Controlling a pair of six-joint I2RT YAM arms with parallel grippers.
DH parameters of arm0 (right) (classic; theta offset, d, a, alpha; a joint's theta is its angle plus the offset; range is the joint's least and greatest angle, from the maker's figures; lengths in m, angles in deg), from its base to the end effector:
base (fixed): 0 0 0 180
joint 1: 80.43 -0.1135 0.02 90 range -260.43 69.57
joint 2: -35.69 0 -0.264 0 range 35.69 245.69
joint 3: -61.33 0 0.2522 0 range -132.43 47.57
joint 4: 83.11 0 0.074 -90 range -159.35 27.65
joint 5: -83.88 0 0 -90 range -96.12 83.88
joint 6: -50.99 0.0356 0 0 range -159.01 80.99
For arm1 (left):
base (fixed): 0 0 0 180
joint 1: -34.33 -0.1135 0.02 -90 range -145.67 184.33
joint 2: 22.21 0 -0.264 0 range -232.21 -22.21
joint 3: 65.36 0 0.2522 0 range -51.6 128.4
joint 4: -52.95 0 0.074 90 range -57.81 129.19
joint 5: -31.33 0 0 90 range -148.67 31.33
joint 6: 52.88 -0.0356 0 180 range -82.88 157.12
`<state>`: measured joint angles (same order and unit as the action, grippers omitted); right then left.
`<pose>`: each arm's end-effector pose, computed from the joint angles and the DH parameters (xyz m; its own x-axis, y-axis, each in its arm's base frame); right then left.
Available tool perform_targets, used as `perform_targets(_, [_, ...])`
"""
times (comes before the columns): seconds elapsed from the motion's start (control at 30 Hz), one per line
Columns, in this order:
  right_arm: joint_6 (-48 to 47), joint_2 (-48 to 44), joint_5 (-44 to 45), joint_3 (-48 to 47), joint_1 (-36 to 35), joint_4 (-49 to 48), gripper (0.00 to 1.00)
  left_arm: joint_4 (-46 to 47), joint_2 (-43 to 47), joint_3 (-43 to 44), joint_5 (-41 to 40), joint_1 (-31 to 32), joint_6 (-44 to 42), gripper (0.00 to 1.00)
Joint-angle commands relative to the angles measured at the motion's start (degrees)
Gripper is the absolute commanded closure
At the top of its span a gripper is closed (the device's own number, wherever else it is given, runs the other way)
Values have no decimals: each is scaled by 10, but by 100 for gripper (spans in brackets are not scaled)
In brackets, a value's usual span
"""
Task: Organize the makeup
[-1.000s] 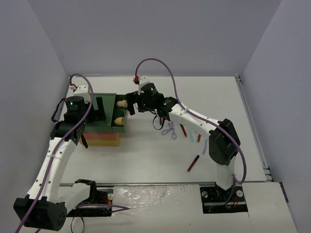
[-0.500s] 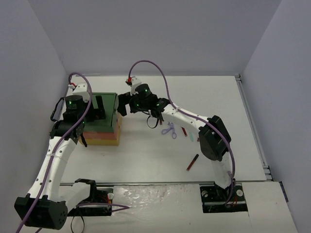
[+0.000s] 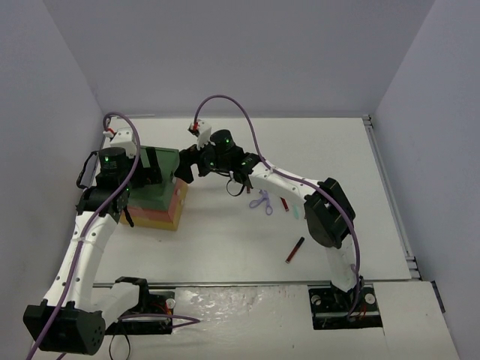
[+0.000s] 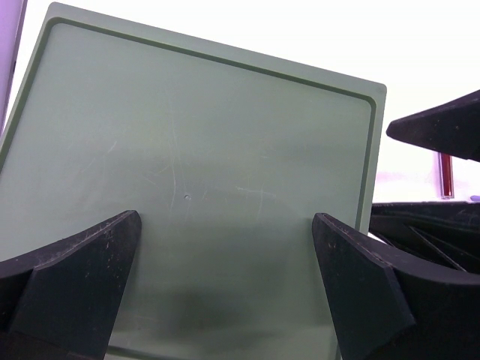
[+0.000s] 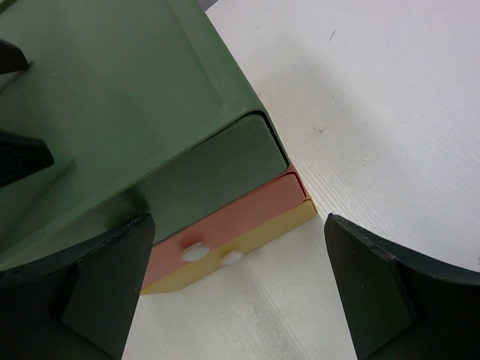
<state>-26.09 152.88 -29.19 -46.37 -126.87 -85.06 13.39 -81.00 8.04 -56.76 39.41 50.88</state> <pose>0.3311 0.3685 0.2927 -0.2971 -0.0139 -0.9548 -0.8905 0.3648 0.2718 0.2256 -0.0212 0.3567 -0.4363 -0.1999 -0.8773 0.0153 0.9732 -0.2293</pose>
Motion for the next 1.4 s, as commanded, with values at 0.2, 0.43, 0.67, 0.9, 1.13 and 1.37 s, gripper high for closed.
perform_targets(0.2, [-58, -68, -81, 84, 43, -50, 14, 14, 0, -8, 37, -6, 23, 3])
perform_targets(0.43, [-81, -108, -95, 144, 52, -66, 17, 38, -11, 36, 44, 27, 4, 3])
perform_targets(0.67, [-77, -134, -106, 197, 52, -105, 17, 4, -91, 115, -72, 108, -49, 3])
perform_targets(0.9, [-79, -130, -118, 211, 43, -129, 16, -10, -157, 149, -134, 120, -62, 3])
perform_targets(1.13, [-76, -99, -155, 193, 32, -176, 28, -9, -216, 192, -176, 120, -41, 4])
perform_targets(1.37, [-81, -53, -178, 149, 23, -183, 40, -5, -257, 218, -178, 119, -29, 7])
